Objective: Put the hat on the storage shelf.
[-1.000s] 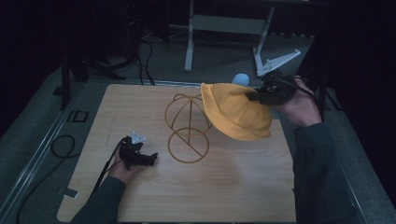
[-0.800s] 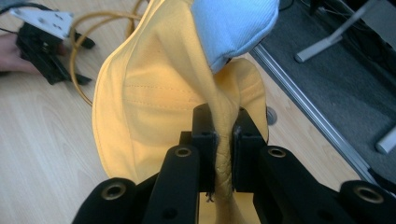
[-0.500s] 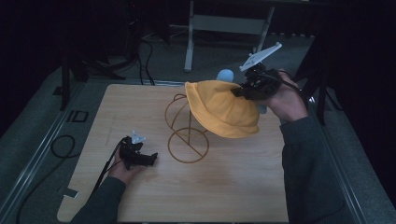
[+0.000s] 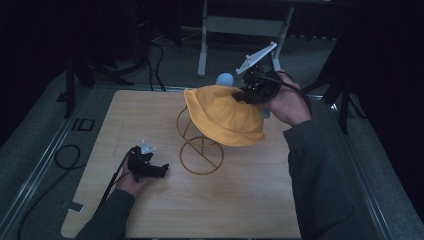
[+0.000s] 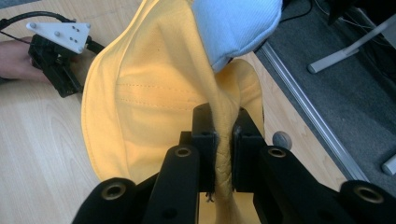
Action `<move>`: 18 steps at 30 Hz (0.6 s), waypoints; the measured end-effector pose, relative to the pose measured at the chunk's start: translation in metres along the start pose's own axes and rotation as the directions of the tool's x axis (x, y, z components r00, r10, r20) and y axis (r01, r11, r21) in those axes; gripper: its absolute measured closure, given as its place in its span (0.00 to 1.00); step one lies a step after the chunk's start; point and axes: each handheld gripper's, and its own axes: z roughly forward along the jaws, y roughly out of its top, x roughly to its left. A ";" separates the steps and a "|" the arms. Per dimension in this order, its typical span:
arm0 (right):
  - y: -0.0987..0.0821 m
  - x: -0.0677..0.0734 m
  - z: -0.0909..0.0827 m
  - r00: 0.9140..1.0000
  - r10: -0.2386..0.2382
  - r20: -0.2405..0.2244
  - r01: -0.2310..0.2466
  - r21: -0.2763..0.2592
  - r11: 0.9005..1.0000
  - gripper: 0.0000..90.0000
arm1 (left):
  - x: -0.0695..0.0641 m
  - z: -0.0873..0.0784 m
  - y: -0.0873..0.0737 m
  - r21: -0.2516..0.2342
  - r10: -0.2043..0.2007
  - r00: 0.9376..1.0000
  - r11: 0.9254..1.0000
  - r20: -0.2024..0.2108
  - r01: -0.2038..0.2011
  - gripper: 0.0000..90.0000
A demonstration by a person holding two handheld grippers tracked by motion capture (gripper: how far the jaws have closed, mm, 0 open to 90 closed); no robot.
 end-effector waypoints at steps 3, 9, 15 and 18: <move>0.004 0.001 0.006 1.000 -0.002 -0.004 0.002 0.005 1.000 0.92 | 0.000 0.000 0.000 0.000 0.001 1.000 1.000 0.000 -0.001 0.00; 0.010 0.002 0.013 1.000 -0.005 -0.008 0.005 0.014 1.000 0.92 | 0.000 0.000 0.000 0.000 0.001 1.000 1.000 0.001 -0.001 0.00; 0.018 0.004 0.021 1.000 -0.014 -0.018 0.014 0.016 1.000 0.92 | 0.000 0.000 0.000 -0.001 0.001 1.000 1.000 0.001 -0.001 0.00; 0.021 0.005 0.024 1.000 -0.019 -0.025 0.019 0.015 1.000 0.92 | 0.000 0.000 0.000 -0.001 0.002 1.000 1.000 0.001 -0.002 0.00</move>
